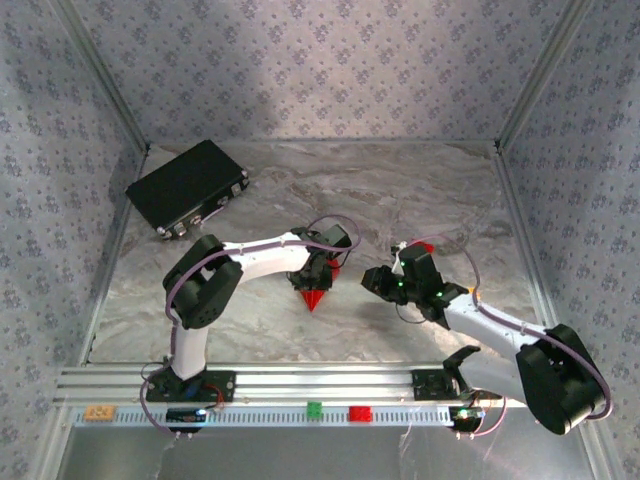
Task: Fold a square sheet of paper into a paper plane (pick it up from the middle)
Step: Move the paper plane to the center of the table, then reset both arms
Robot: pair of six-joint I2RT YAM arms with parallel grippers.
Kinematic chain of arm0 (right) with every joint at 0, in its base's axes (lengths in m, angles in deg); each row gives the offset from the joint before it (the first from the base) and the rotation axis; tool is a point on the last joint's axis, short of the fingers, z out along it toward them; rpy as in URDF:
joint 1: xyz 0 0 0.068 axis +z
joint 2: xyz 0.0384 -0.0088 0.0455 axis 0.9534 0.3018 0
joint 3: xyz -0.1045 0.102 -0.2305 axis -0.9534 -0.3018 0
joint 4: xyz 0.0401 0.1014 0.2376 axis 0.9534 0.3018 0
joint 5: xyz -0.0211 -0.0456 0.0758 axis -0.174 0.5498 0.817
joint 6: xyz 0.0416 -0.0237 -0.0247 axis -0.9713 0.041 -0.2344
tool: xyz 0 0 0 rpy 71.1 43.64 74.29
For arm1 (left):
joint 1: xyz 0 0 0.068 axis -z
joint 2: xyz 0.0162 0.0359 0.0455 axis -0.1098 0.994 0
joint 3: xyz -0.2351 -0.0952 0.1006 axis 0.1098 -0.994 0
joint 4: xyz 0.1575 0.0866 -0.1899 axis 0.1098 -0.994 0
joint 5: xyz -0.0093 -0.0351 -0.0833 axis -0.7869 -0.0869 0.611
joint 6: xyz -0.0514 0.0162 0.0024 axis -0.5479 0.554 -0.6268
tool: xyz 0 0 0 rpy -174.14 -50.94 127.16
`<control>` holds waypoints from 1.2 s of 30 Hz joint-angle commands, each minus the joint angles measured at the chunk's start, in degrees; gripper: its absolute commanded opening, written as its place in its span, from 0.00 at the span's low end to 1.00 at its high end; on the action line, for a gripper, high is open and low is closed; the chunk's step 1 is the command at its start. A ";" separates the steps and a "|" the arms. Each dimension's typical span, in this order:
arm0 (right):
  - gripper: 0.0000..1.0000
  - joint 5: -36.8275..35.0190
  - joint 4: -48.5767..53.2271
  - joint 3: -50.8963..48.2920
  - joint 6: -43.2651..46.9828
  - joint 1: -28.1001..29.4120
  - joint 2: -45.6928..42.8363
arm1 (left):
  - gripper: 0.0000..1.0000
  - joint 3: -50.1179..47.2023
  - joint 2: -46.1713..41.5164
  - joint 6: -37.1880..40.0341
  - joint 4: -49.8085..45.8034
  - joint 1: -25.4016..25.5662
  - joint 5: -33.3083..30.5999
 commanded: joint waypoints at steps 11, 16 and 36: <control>0.23 2.14 13.70 4.08 8.72 -7.68 -6.57 | 0.40 -0.23 -8.35 -3.88 -0.91 0.40 0.95; 0.24 3.27 20.41 7.13 12.77 -14.12 -10.11 | 0.40 -0.63 -11.16 -3.79 -0.95 0.31 0.24; 0.89 -43.75 7.78 8.70 45.06 -21.24 -2.49 | 0.90 -27.76 -44.12 18.68 20.42 -25.00 -12.07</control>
